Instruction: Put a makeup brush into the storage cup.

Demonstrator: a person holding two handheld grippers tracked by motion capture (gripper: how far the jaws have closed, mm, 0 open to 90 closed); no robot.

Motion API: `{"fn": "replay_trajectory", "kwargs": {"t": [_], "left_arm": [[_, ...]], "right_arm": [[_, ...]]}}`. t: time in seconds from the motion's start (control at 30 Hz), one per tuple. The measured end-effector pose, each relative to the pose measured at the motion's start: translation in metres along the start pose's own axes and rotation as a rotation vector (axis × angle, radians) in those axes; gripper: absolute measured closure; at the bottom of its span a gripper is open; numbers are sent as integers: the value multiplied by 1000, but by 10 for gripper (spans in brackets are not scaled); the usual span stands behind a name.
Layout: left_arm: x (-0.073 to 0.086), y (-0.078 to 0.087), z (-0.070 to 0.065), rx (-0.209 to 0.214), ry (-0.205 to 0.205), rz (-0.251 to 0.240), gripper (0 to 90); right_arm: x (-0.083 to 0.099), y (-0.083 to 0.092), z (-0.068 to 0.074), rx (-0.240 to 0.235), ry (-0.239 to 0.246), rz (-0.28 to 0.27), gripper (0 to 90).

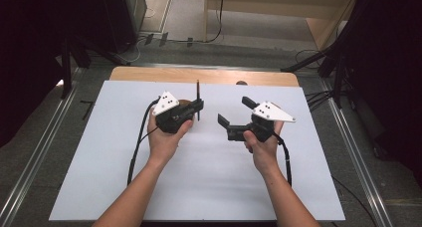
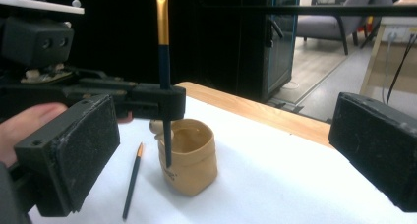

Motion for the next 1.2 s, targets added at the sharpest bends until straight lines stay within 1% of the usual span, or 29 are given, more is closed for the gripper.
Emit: {"fn": "replay_trajectory", "kwargs": {"t": [0.03, 0.13, 0.17, 0.23, 0.37, 0.53, 0.67, 0.87, 0.93, 1.0, 1.17, 1.2], "left_arm": [[-1, 0, 2, -7, -4, -5, 850], [-2, 1, 5, -13, 4, -14, 850], [-3, 2, 7, -18, 2, -16, 850], [-3, 2, 8, -24, -3, -22, 850], [-5, 4, 13, -34, -15, -31, 851], [-5, 3, 19, -47, -7, -42, 851], [-7, 5, 24, -62, -13, -39, 850], [-14, 6, 31, -80, -11, -57, 850], [-15, 6, 34, -87, -10, -60, 850], [-14, 6, 36, -92, -14, -64, 851], [-14, 3, 43, -108, 7, -78, 850], [-14, 2, 46, -115, 6, -82, 850]], "right_arm": [[2, 3, -1, 4, 1, 2, 0], [10, 14, -9, 21, 2, 6, 0], [10, 14, -9, 21, 2, 6, 0], [14, 21, -12, 26, 1, 7, 0], [23, 36, -22, 50, 10, 13, 0], [34, 54, -32, 75, 0, 18, 0], [45, 68, -38, 98, 21, 36, 0], [61, 88, -50, 117, -2, 40, 0], [68, 97, -55, 130, -1, 50, 0], [70, 99, -56, 133, -2, 52, 0], [79, 112, -63, 151, -18, 58, 0], [84, 118, -65, 157, -20, 64, 0]]}}
Point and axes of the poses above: each handheld gripper's, and its own axes: y roughly backward along the jaws, x roughly out of its underside, z roughly to its left, the point moved 10 cm from there along -y, roughly forward along the jaws, and after that the axes turned 6 degrees about -x, right-handed, at the moved point
